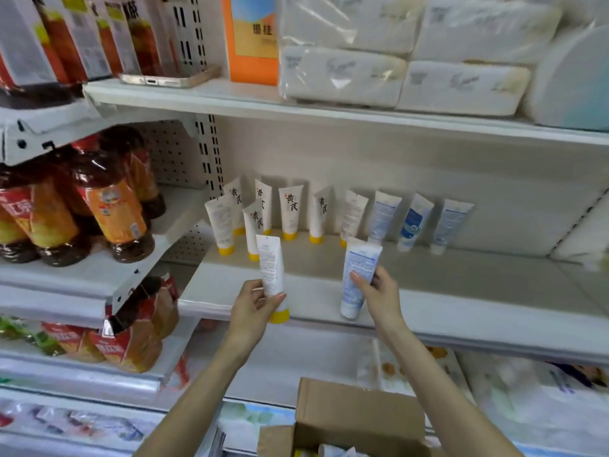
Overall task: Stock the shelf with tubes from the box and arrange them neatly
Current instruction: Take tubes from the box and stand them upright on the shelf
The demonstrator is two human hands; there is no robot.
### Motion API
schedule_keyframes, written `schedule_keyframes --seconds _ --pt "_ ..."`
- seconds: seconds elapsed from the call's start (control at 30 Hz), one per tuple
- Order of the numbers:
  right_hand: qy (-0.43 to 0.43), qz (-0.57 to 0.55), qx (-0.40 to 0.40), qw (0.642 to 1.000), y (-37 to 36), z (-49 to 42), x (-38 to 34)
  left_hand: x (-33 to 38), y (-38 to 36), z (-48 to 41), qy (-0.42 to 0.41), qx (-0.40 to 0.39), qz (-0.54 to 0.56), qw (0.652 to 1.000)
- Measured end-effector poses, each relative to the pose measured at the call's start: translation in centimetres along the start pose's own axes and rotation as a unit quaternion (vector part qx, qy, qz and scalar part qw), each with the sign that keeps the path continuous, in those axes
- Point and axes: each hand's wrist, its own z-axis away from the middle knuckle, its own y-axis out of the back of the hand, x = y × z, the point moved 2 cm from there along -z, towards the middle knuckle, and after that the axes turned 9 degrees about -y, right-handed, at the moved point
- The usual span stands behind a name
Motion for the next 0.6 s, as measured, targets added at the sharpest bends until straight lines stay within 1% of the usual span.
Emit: schedule_keyframes --seconds 0.13,0.3,0.4,0.5,0.6 --pt "0.014 0.018 0.0 1.0 -1.8 -1.4 0.7 -0.6 0.0 -2.3 -0.028 0.01 -0.031 0.999" --pt "0.03 0.02 0.012 0.999 -2.4 -2.7 1.0 -1.6 -0.6 -5.2 -0.057 -0.019 -0.051 0.997" --pt "0.022 0.06 0.01 0.998 -1.9 -2.9 2.1 -2.5 -1.5 -6.7 -0.079 -0.048 -0.062 0.994" --pt "0.019 0.111 0.01 0.994 -1.0 -3.4 2.7 -3.0 -2.4 -8.7 -0.109 -0.054 -0.1 0.988" --pt "0.025 0.161 -0.012 0.987 -0.2 -3.8 2.5 -3.3 -3.3 -10.6 -0.113 -0.058 -0.115 0.985"
